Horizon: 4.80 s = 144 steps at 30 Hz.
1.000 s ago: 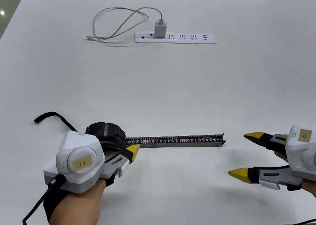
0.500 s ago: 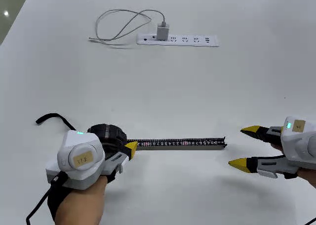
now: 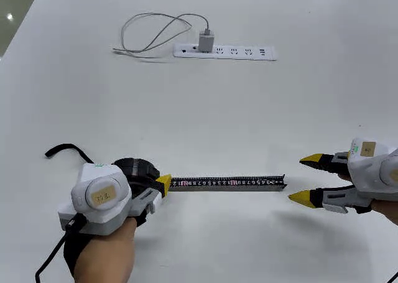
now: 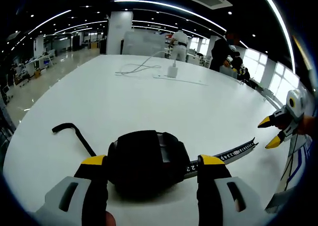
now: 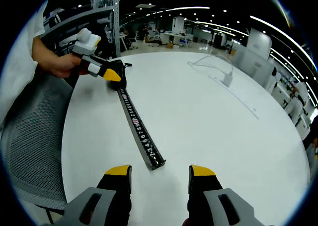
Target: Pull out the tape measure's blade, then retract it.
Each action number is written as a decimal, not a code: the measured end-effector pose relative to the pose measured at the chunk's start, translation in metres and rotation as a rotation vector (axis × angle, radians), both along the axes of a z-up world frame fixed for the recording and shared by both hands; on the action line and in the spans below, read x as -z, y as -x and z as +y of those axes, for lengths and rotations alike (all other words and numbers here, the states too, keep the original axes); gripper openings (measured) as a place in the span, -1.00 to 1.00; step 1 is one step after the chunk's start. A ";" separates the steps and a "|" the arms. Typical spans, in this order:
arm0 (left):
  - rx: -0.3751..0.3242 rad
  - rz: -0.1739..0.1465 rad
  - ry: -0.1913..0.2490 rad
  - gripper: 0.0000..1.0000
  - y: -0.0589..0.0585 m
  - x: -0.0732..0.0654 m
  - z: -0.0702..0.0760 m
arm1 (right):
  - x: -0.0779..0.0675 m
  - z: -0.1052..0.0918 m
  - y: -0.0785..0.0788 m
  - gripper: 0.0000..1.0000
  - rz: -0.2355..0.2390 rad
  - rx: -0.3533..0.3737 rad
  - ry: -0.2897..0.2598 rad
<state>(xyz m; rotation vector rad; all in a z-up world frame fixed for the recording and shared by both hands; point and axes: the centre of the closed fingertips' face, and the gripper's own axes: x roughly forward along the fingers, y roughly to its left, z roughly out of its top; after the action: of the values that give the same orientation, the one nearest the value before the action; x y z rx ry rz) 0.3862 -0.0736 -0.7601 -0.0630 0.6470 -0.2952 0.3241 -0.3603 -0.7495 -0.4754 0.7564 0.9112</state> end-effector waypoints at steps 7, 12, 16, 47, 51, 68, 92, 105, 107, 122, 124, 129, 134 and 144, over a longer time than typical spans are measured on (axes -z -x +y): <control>-0.030 0.008 0.009 0.32 -0.002 0.002 0.003 | 0.001 0.001 -0.005 -0.22 0.001 -0.033 0.017; -0.046 0.012 0.010 0.28 -0.003 0.003 0.005 | 0.002 0.001 -0.009 -0.24 0.003 -0.049 0.023; -0.049 0.016 0.014 0.27 -0.003 0.003 0.005 | 0.002 0.002 -0.012 -0.28 0.002 -0.059 0.025; -0.015 0.049 0.003 0.25 -0.002 0.006 0.004 | 0.032 0.018 -0.005 -0.61 0.119 -0.290 0.116; -0.014 0.049 0.003 0.25 -0.002 0.006 0.004 | 0.034 0.019 -0.004 -0.64 0.125 -0.307 0.126; 0.002 0.091 0.006 0.26 -0.002 0.009 0.004 | 0.041 0.018 -0.007 -0.76 0.120 -0.327 0.152; 0.026 0.100 -0.011 0.20 0.000 0.009 0.004 | 0.041 0.018 -0.008 -0.78 0.116 -0.328 0.159; 0.027 0.102 0.001 0.20 0.000 0.009 0.004 | 0.042 0.021 -0.011 -0.78 0.101 -0.334 0.176; 0.028 0.103 0.003 0.20 0.000 0.009 0.004 | 0.042 0.023 -0.012 -0.79 0.098 -0.337 0.178; 0.020 0.103 0.036 0.20 -0.001 0.009 0.006 | 0.039 0.038 -0.018 -0.79 0.092 -0.341 0.155; 0.016 0.104 0.040 0.20 -0.001 0.009 0.006 | 0.038 0.041 -0.019 -0.79 0.091 -0.339 0.147; 0.019 0.104 0.043 0.20 0.000 0.008 0.005 | 0.041 0.047 -0.021 -0.79 0.093 -0.350 0.139; 0.017 0.105 0.045 0.20 0.000 0.008 0.005 | 0.041 0.054 -0.024 -0.79 0.094 -0.355 0.123; 0.019 0.103 0.048 0.20 0.000 0.008 0.005 | 0.041 0.068 -0.025 -0.79 0.099 -0.365 0.103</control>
<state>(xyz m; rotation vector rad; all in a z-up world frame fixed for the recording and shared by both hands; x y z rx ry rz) 0.3864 -0.0682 -0.7682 -0.1182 0.7427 -0.3274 0.3486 -0.2919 -0.7906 -0.6764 0.8241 1.2463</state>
